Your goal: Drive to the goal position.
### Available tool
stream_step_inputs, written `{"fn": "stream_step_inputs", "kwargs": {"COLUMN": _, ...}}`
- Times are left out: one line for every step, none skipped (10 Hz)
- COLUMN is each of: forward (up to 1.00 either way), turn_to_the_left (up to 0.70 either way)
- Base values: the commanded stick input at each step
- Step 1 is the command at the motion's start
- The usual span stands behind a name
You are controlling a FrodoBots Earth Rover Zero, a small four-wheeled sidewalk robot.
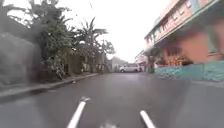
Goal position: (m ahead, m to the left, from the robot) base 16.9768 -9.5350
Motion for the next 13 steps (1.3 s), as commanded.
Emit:
{"fn": "stream_step_inputs", "kwargs": {"forward": 0.70, "turn_to_the_left": 0.00}}
{"fn": "stream_step_inputs", "kwargs": {"forward": 0.70, "turn_to_the_left": 0.00}}
{"fn": "stream_step_inputs", "kwargs": {"forward": 0.70, "turn_to_the_left": -0.05}}
{"fn": "stream_step_inputs", "kwargs": {"forward": 0.70, "turn_to_the_left": -0.35}}
{"fn": "stream_step_inputs", "kwargs": {"forward": 0.70, "turn_to_the_left": -0.35}}
{"fn": "stream_step_inputs", "kwargs": {"forward": 0.70, "turn_to_the_left": -0.35}}
{"fn": "stream_step_inputs", "kwargs": {"forward": 0.70, "turn_to_the_left": -0.35}}
{"fn": "stream_step_inputs", "kwargs": {"forward": 0.70, "turn_to_the_left": -0.33}}
{"fn": "stream_step_inputs", "kwargs": {"forward": 0.70, "turn_to_the_left": -0.16}}
{"fn": "stream_step_inputs", "kwargs": {"forward": 0.70, "turn_to_the_left": 0.00}}
{"fn": "stream_step_inputs", "kwargs": {"forward": 0.70, "turn_to_the_left": 0.00}}
{"fn": "stream_step_inputs", "kwargs": {"forward": 0.70, "turn_to_the_left": 0.00}}
{"fn": "stream_step_inputs", "kwargs": {"forward": 0.70, "turn_to_the_left": 0.00}}
